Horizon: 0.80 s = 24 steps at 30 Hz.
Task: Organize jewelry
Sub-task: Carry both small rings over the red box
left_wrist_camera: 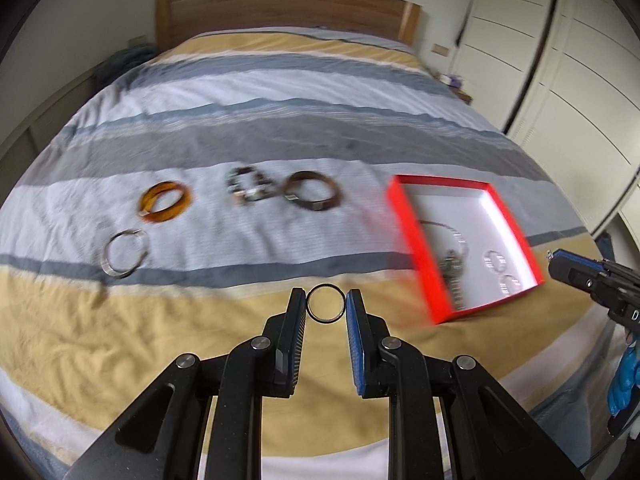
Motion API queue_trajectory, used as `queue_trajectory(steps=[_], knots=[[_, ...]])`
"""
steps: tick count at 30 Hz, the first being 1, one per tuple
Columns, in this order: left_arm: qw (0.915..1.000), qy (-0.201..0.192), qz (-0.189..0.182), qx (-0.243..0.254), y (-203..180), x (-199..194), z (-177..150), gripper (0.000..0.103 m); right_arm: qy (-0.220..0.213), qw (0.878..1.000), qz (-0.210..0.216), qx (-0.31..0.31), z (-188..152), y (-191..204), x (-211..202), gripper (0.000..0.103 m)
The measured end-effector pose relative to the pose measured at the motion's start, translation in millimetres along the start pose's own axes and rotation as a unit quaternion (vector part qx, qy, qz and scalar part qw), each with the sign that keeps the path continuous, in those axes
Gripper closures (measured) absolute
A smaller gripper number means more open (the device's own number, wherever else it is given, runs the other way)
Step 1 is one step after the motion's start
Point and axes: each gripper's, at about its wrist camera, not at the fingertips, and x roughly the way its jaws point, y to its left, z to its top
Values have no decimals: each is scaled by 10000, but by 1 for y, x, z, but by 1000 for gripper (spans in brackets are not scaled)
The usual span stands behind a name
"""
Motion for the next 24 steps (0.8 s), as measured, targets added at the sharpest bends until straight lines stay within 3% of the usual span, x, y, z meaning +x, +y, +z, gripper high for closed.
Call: queue_trajectory(steps=[8,16,24], knots=[[9975,205,-437,516,-77,44,14,83,70,9988,-369,307,-9,-63,-10,85],[9916,576,-639,964,-127,97,20,83,409,9977,-315,442,-10,-96,38,85],[9910,628,-581,1029,-140,153,62,83,527,9976,-350,264,27,-116,92,85]])
